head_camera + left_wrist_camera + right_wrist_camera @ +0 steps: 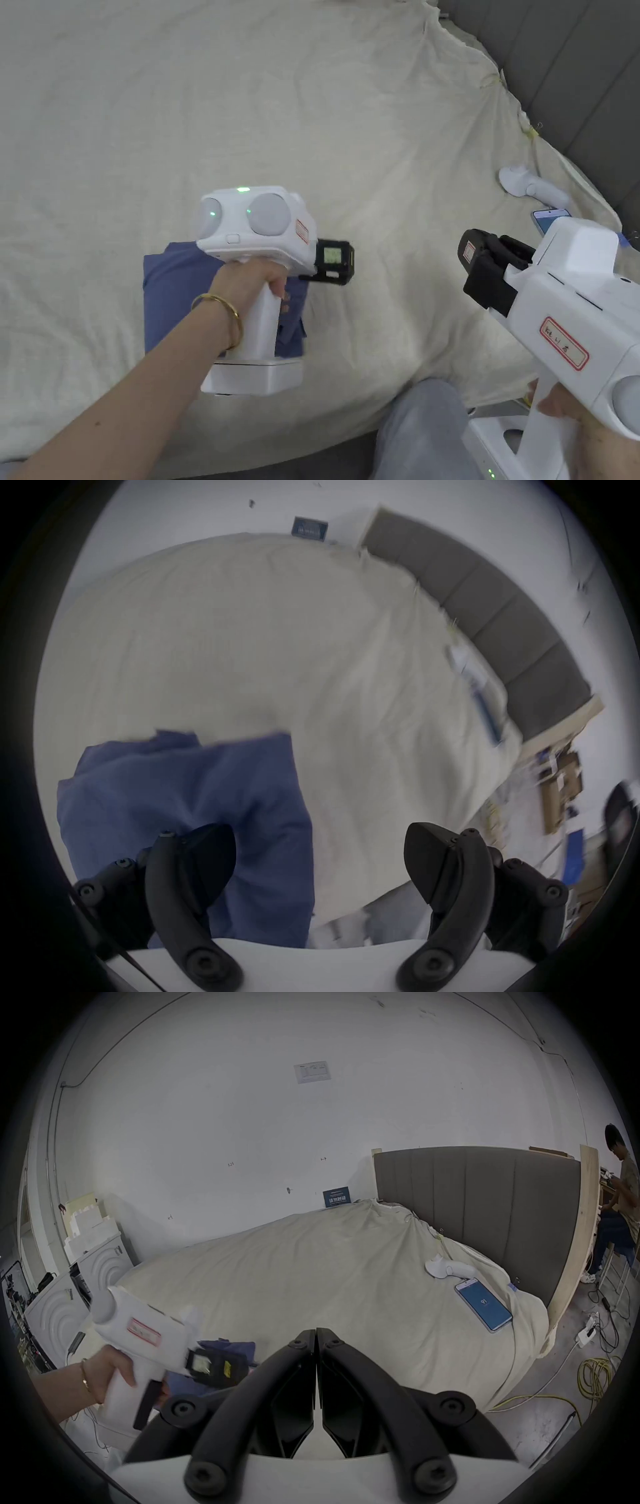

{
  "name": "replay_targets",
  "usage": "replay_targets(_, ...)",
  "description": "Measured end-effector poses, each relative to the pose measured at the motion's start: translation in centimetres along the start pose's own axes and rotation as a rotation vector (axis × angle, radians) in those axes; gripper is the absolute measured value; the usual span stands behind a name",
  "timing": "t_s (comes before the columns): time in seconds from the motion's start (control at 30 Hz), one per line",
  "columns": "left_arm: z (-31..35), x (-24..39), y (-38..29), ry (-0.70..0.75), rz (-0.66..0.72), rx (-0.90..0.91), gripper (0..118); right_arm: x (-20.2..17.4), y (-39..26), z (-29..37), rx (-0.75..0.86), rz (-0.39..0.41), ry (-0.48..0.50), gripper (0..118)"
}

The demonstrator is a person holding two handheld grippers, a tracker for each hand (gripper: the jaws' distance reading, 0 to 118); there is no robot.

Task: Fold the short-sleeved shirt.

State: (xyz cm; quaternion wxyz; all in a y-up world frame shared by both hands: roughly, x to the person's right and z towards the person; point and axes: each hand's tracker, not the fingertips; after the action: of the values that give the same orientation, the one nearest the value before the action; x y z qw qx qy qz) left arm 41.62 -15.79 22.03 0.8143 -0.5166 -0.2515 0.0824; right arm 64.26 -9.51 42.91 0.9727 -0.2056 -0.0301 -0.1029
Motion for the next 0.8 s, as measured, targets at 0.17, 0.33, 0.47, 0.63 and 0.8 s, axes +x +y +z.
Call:
replay_targets(0.17,9.6,-2.3,0.1,0.068,-0.085,0.380,92,-2.7,1.2,-0.9,0.028,0.054,0.061,0)
replay_targets(0.33,14.9,-4.2,-3.4,0.371,-0.187,0.662,6,-6.7,2.4,-3.1,0.065,0.079,0.135,0)
replay_targets(0.47,16.8,-6.5,-6.9,0.408,-0.101,0.735,0,-11.1,2.3,-5.9,0.088,0.117,0.201,0)
replay_targets(0.63,17.7,-8.1,-10.4,0.473,-0.070,0.770,0,-15.2,-1.3,-10.6,0.043,0.136,0.195,0)
replay_targets(0.8,18.1,-9.1,-12.2,0.491,-0.044,0.783,0,-16.3,-7.0,-13.5,-0.109,0.209,0.137,0)
